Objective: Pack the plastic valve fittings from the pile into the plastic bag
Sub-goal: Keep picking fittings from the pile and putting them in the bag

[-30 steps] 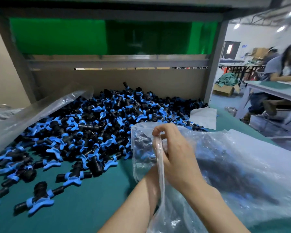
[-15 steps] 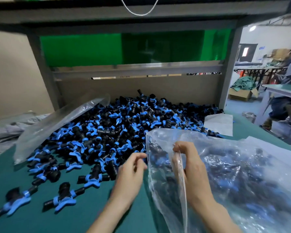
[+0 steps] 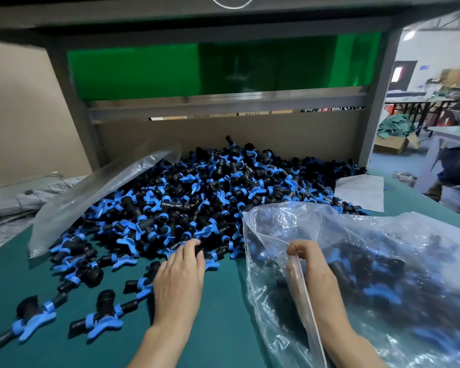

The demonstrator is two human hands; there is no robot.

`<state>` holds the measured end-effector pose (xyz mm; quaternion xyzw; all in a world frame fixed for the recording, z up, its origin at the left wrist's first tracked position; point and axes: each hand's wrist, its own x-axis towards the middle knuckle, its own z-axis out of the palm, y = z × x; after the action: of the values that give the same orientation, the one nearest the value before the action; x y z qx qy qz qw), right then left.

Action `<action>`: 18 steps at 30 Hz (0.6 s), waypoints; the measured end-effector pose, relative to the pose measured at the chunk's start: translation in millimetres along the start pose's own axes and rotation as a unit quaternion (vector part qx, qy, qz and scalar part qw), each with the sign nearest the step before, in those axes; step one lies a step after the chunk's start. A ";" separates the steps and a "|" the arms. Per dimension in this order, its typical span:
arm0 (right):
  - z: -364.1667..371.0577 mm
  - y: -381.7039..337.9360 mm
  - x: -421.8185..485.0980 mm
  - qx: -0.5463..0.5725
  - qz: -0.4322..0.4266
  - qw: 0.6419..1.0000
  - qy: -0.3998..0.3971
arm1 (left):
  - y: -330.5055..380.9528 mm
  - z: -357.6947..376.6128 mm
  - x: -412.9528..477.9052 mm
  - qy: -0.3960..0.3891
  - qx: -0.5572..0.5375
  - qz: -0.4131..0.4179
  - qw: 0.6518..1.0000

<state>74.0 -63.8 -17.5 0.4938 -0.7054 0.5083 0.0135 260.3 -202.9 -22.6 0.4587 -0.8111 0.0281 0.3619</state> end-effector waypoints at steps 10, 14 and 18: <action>0.3 1.7 1.1 0.015 0.008 1.000 -0.005 | 10.7 -17.1 -0.6 -0.004 -0.541 -0.256 0.801; 0.3 2.6 -0.5 0.015 0.009 1.000 -0.009 | 12.3 -12.3 -4.7 -0.052 -0.576 -0.260 0.773; 0.8 2.4 -0.1 0.015 0.004 1.000 -0.009 | 15.6 -8.7 -7.7 -0.074 -0.616 -0.274 0.735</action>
<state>72.7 -64.4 -19.6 0.4956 -0.6994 0.5150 -0.0021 255.7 -185.0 -16.4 0.3390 -0.5144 -0.6117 0.4963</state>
